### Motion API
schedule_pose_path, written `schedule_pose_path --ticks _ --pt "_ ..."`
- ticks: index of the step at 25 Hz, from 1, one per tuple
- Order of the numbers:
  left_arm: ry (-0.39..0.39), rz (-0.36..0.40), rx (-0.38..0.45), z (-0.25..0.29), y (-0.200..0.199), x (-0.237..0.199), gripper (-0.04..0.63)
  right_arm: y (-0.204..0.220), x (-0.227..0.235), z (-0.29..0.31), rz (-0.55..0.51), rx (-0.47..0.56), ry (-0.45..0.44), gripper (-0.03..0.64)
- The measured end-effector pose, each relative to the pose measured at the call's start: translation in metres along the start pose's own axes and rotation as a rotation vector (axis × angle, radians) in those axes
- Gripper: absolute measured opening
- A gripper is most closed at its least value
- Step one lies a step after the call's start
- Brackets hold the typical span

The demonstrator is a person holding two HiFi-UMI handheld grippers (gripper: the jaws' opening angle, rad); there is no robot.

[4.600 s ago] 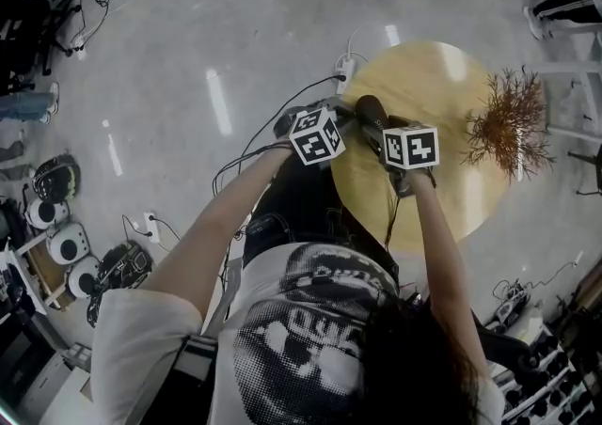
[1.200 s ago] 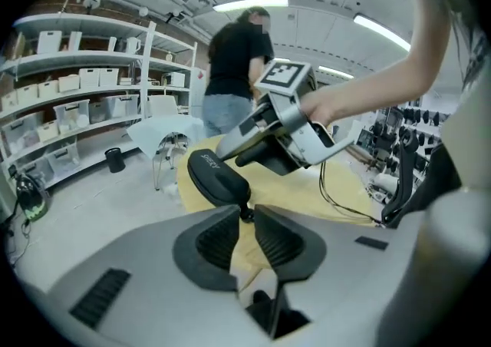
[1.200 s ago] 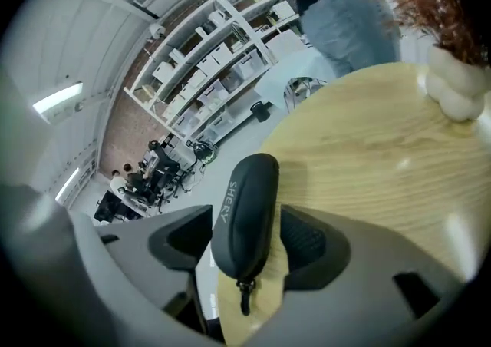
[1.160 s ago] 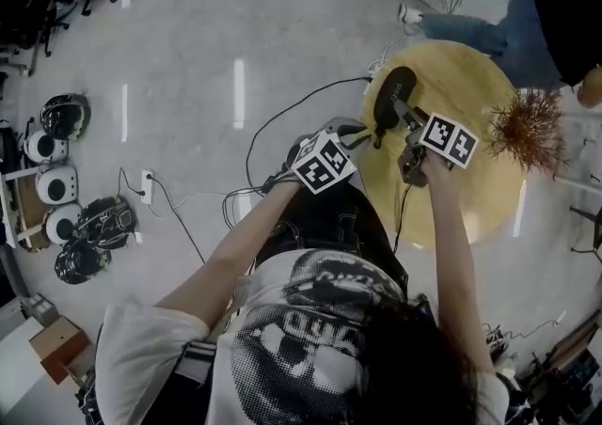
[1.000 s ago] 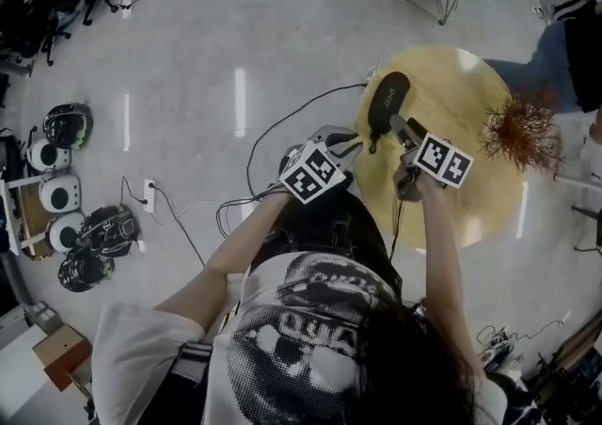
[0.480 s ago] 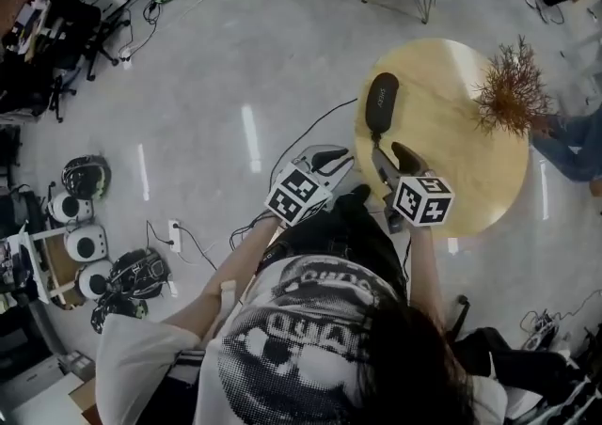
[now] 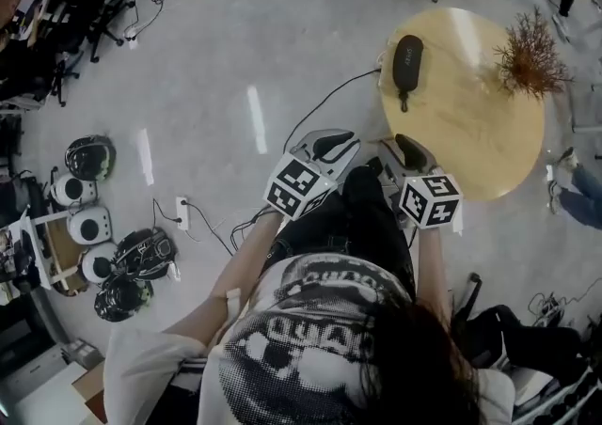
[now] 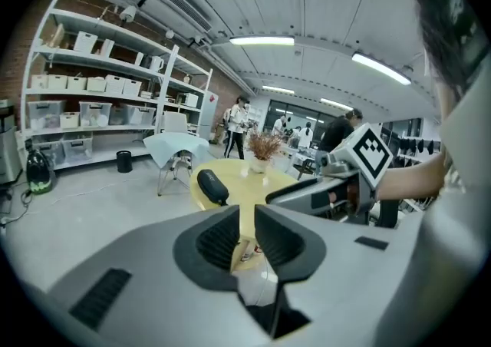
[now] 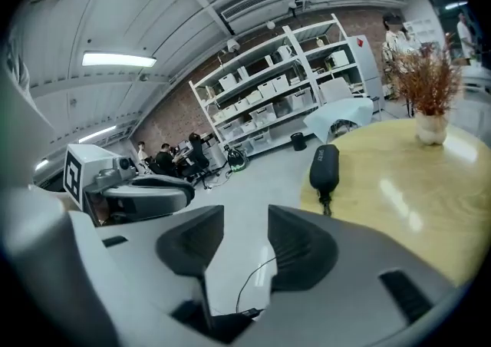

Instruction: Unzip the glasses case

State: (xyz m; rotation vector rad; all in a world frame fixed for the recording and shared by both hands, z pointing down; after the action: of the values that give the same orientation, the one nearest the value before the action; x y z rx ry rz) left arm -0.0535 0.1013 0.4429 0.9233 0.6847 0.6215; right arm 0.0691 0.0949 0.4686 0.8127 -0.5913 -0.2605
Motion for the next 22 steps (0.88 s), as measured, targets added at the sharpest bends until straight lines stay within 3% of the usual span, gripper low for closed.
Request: schedule_pose_path --ticks 8,15,17,22 --pt "-0.056 -0.013 0.068 -0.056 0.023 0.019 0.064 0.016 -0.059 -0.017 -0.103 0.031 -0.058 0.155" --pt "-0.061 -0.044 0.166 -0.083 0.028 0.033 0.064 0.016 -0.087 -0.033 -0.211 0.062 -0.062 0.061" --pt "-0.067 -0.043 0.175 -0.089 0.029 0.033 0.063 0.013 -0.092 -0.035 -0.231 0.073 -0.051 0.002" --pt "-0.065 -0.034 0.164 -0.100 0.036 0.037 0.026 0.014 -0.102 -0.038 -0.276 0.078 -0.051 -0.003"
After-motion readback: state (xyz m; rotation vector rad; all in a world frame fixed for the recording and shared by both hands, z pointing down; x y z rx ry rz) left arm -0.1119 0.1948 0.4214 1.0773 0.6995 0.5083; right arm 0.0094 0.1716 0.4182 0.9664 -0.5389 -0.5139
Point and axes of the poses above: the fingertips, and each gripper's own axes: z forward along the fingers, x to its right, y out of its underside, the point moved 4 cm from there along -z, backward along the fingers, and after that the axes turned 2 degrees about y, right-handed, at the moved point
